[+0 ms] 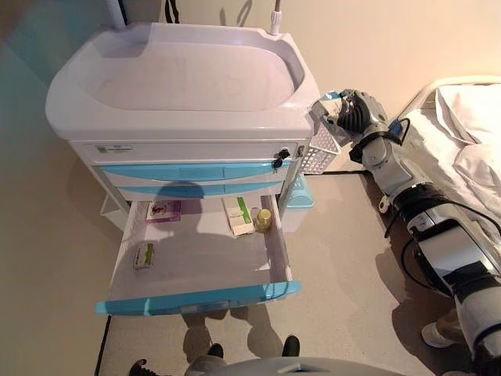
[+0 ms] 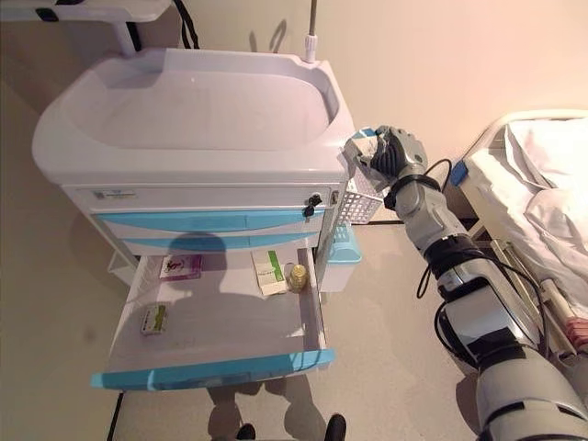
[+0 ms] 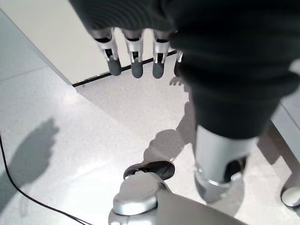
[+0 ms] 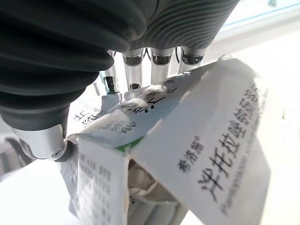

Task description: Open the drawer and pick up the medicine

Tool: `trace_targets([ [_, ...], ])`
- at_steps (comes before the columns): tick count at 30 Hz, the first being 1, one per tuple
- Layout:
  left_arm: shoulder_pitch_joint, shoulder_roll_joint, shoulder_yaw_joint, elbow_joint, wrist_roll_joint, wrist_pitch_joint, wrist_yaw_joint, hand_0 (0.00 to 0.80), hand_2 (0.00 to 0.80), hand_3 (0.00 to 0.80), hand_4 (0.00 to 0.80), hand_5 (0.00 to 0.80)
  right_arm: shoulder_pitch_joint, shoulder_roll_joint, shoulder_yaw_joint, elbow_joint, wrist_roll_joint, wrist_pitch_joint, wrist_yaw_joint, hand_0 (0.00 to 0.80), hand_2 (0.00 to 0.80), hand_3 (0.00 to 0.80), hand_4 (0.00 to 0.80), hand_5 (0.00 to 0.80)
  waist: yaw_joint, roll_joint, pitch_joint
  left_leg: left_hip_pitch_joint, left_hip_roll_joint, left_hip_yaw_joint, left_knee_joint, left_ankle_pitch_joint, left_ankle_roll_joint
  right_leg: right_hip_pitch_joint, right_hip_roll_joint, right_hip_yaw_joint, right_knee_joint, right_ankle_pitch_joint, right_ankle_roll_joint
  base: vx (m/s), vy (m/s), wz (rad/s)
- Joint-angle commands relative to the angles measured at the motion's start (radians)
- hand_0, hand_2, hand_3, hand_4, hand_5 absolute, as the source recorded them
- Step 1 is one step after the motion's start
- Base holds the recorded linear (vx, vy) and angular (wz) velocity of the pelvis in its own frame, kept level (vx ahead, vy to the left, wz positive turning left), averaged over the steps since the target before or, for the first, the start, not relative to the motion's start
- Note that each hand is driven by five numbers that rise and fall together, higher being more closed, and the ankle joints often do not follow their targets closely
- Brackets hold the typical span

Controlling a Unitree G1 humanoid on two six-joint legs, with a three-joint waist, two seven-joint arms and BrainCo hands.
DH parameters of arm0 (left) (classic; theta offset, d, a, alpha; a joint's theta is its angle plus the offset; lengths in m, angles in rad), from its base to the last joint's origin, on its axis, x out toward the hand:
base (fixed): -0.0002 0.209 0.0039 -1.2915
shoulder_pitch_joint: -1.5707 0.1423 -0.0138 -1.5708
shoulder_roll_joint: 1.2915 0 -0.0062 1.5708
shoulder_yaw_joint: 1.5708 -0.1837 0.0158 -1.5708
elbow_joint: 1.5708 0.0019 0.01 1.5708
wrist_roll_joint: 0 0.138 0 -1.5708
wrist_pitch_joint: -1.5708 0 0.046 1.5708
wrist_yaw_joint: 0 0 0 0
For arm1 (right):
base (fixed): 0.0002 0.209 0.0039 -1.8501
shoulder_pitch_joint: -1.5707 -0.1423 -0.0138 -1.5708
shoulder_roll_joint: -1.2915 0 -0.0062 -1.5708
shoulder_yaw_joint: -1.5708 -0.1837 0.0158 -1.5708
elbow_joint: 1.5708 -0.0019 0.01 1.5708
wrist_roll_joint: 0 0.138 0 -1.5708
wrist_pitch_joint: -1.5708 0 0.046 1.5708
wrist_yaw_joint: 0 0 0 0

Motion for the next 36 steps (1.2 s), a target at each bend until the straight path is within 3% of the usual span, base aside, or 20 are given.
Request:
trace_targets([
  [1,-0.055,0.041,-0.029,0.065,-0.018,0.000,0.024,0.000,0.000,0.000,0.000,0.000,-0.152,-0.022,0.048,0.051,0.033,-0.014,-0.039,0.800,0.800,0.800,0.800,0.800,0.022,-0.023,0.011,-0.087,-0.036,-0.045,-0.007,0.044,0.029,0.052,-0.010,-0.012,0.039,-0.061,0.081,0.007,0.005,0.07],
  [14,-0.061,0.061,-0.043,0.073,-0.031,-0.003,0.039,0.000,0.000,0.000,0.000,0.000,-0.339,0.017,0.171,0.181,0.021,-0.015,-0.026,0.800,0.800,0.800,0.800,0.800,0.045,-0.053,0.020,-0.108,-0.040,-0.058,-0.001,0.044,0.029,0.038,-0.014,-0.024,0.040,-0.056,0.084,0.001,0.000,0.01],
  [36,-0.095,0.081,-0.102,0.054,-0.028,-0.014,0.052,0.000,0.000,0.000,0.000,0.000,-0.505,0.092,0.328,0.287,-0.093,-0.024,-0.029,0.800,0.800,0.800,0.800,0.800,0.072,-0.062,0.028,-0.144,-0.045,-0.098,-0.007,0.062,0.023,0.018,-0.017,-0.052,0.029,-0.048,0.085,0.004,-0.004,0.06],
])
